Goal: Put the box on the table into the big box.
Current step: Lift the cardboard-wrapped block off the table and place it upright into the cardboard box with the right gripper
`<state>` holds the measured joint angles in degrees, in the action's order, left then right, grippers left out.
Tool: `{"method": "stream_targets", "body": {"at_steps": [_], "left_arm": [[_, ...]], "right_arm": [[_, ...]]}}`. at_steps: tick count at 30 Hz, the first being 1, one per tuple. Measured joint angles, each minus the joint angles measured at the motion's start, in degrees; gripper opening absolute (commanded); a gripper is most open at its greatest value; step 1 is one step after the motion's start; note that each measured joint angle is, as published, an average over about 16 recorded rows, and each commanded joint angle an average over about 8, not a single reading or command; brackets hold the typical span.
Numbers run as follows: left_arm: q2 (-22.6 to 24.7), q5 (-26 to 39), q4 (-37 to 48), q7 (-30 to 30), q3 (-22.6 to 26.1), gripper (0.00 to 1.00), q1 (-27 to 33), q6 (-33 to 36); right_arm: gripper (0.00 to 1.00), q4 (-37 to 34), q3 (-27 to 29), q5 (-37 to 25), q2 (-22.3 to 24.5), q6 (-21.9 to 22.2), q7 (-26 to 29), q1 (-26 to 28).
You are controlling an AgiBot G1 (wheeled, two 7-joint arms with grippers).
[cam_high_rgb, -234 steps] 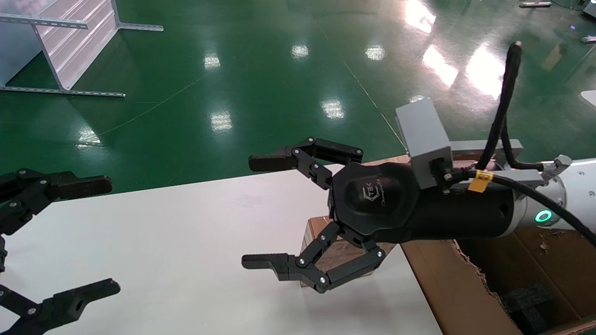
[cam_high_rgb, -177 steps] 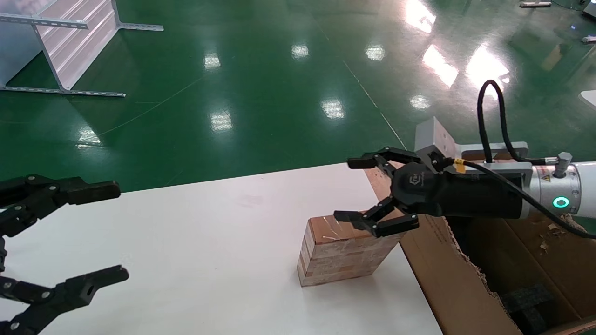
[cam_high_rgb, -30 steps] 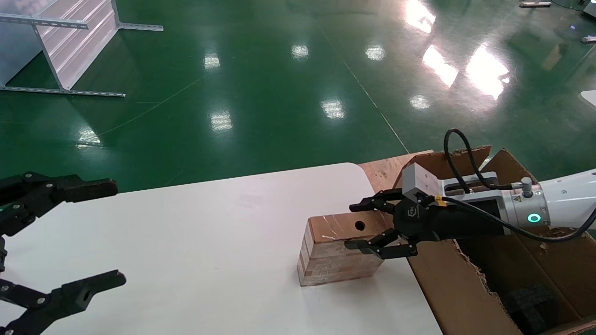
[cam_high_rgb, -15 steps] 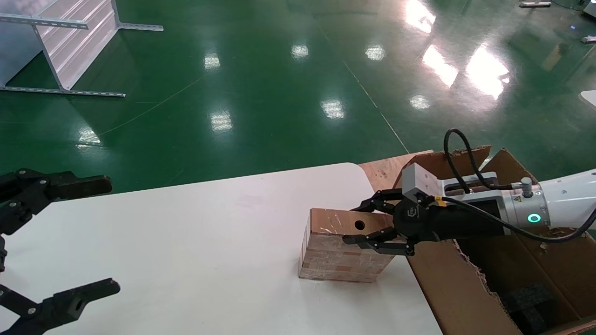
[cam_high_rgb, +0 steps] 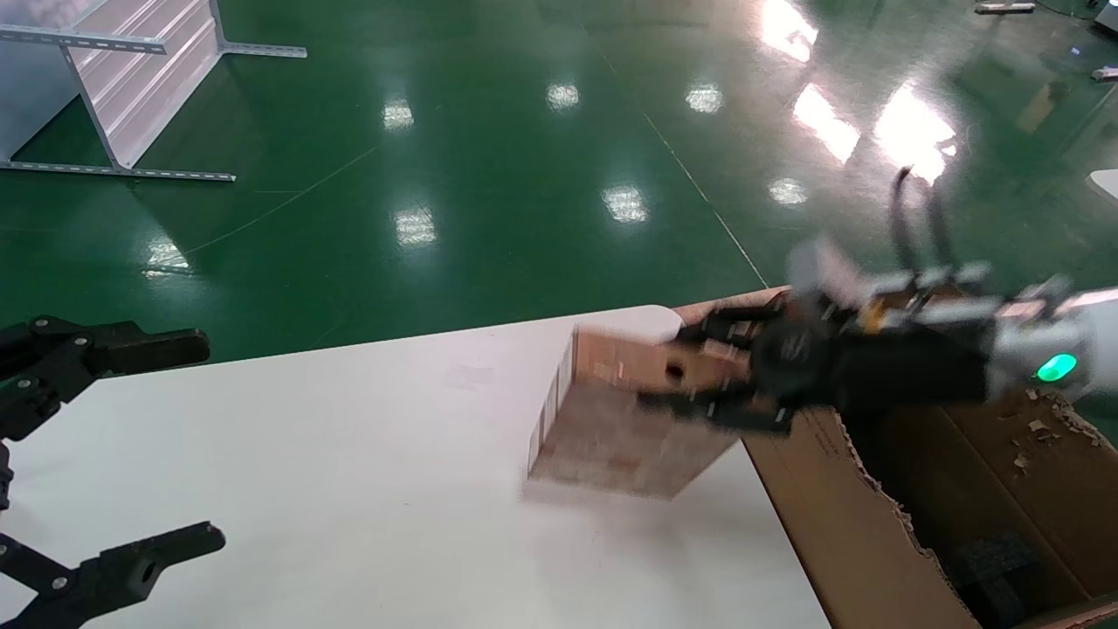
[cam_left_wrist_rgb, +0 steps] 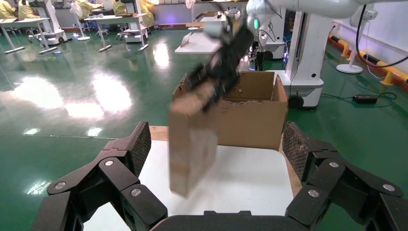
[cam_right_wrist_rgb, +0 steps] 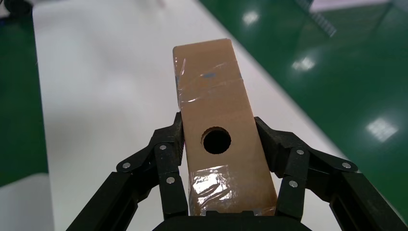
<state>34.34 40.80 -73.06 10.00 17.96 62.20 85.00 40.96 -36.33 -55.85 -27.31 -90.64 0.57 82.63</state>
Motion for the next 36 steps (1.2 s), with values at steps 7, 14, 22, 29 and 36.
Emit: {"method": "stream_targets", "body": {"at_steps": [7,14,22,29,36], "left_arm": [[0.0,0.0,0.0,0.0,0.0,1.0,0.0,0.0],[0.0,0.0,0.0,0.0,0.0,1.0,0.0,0.0],[0.0,0.0,0.0,0.0,0.0,1.0,0.0,0.0],[0.0,0.0,0.0,0.0,0.1,1.0,0.0,0.0],[0.0,0.0,0.0,0.0,0.1,1.0,0.0,0.0]], "right_arm": [[0.0,0.8,1.1,2.2,7.4,0.3,4.3,7.1],[0.0,-2.9,1.8,0.0,14.9,1.3,4.2,12.7],[0.0,-11.5,1.6,-3.6,19.2,3.2,0.2,14.2],[0.0,-20.8,0.8,-4.7,19.0,4.5,-3.8,12.3],[0.0,-31.5,0.8,-3.4,17.0,4.5,-7.4,8.5]]}}
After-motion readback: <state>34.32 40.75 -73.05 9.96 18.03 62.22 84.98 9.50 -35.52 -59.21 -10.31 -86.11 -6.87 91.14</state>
